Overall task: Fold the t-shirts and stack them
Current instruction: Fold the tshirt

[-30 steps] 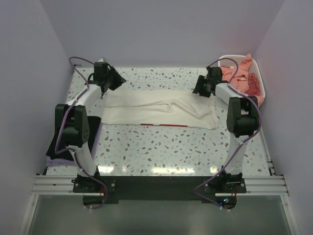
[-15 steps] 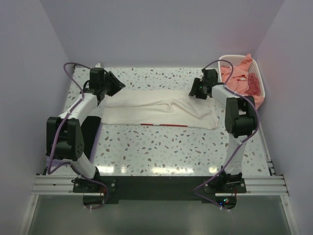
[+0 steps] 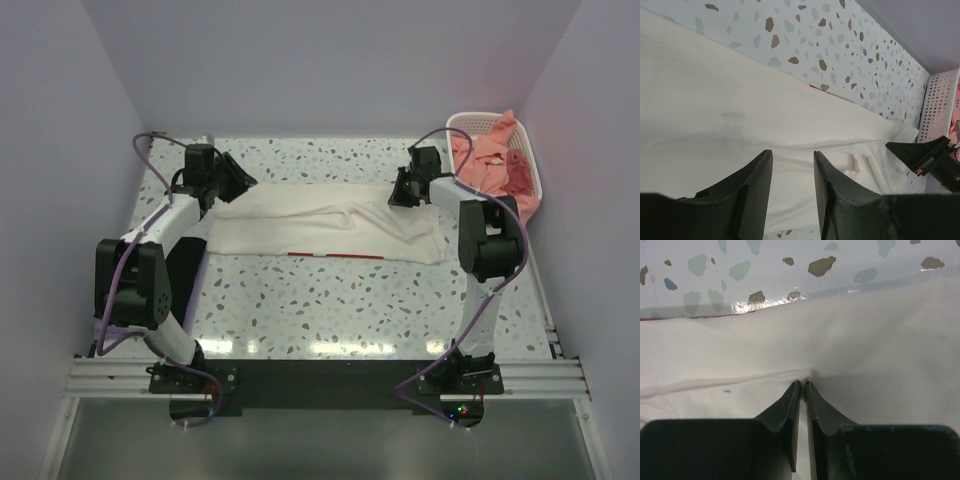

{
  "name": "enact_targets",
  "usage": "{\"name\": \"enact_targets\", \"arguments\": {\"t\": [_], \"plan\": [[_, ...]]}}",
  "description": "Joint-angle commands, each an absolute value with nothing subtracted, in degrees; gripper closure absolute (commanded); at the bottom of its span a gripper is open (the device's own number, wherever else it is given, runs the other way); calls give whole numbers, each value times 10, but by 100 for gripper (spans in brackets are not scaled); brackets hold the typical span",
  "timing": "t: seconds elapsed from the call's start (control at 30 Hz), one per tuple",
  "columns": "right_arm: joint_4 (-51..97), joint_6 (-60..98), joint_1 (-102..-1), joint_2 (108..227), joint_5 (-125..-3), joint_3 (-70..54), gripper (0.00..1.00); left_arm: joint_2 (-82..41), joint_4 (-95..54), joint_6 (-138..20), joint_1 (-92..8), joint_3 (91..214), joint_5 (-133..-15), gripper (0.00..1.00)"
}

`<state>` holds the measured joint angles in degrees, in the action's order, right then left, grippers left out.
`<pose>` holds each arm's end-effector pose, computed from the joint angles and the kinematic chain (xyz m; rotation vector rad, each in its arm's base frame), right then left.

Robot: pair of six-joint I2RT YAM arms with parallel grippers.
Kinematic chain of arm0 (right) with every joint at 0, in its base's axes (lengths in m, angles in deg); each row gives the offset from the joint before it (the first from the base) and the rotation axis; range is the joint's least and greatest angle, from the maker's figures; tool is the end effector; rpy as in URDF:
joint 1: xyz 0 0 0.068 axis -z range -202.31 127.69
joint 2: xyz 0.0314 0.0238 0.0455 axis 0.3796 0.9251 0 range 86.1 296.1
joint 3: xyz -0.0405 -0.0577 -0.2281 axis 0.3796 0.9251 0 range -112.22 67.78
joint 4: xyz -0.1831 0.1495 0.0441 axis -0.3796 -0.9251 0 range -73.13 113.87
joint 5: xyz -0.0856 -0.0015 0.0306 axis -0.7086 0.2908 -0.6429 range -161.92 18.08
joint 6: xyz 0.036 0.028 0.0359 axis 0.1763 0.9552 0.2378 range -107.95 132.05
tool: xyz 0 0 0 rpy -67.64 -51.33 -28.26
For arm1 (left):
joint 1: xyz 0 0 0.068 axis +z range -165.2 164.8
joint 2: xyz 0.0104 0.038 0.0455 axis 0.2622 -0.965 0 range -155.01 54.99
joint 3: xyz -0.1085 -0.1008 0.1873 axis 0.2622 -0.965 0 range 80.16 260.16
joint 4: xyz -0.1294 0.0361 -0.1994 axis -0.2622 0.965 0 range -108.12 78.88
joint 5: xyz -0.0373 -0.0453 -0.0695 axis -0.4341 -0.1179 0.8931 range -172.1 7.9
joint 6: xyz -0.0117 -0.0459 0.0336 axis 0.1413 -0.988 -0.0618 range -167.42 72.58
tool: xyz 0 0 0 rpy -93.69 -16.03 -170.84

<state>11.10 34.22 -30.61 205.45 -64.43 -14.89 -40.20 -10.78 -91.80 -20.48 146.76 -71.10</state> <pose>0.4161 0.0663 0.1405 0.2383 2.4523 0.3946 0.3555 -0.0409 0.2200 -0.6543 2.1761 -0.6847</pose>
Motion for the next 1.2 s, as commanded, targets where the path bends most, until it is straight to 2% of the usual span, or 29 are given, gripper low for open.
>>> {"name": "enact_targets", "arguments": {"t": [0.0, 0.07, 0.2, 0.87, 1.17], "plan": [[123, 349, -308, 2007, -634, -137, 88, -373, -132, -915, -206, 1461, -699, 57], [124, 352, -308, 1995, -628, -133, 93, -373, -135, -915, -206, 1458, -695, 57], [133, 366, -312, 1960, -611, -99, 96, -374, -138, -918, -206, 1451, -695, 57], [178, 395, -386, 1790, -586, 74, 97, -391, -139, -919, -207, 1448, -687, 57], [183, 399, -410, 1769, -591, 116, 97, -395, -136, -921, -211, 1448, -686, 58]]}}
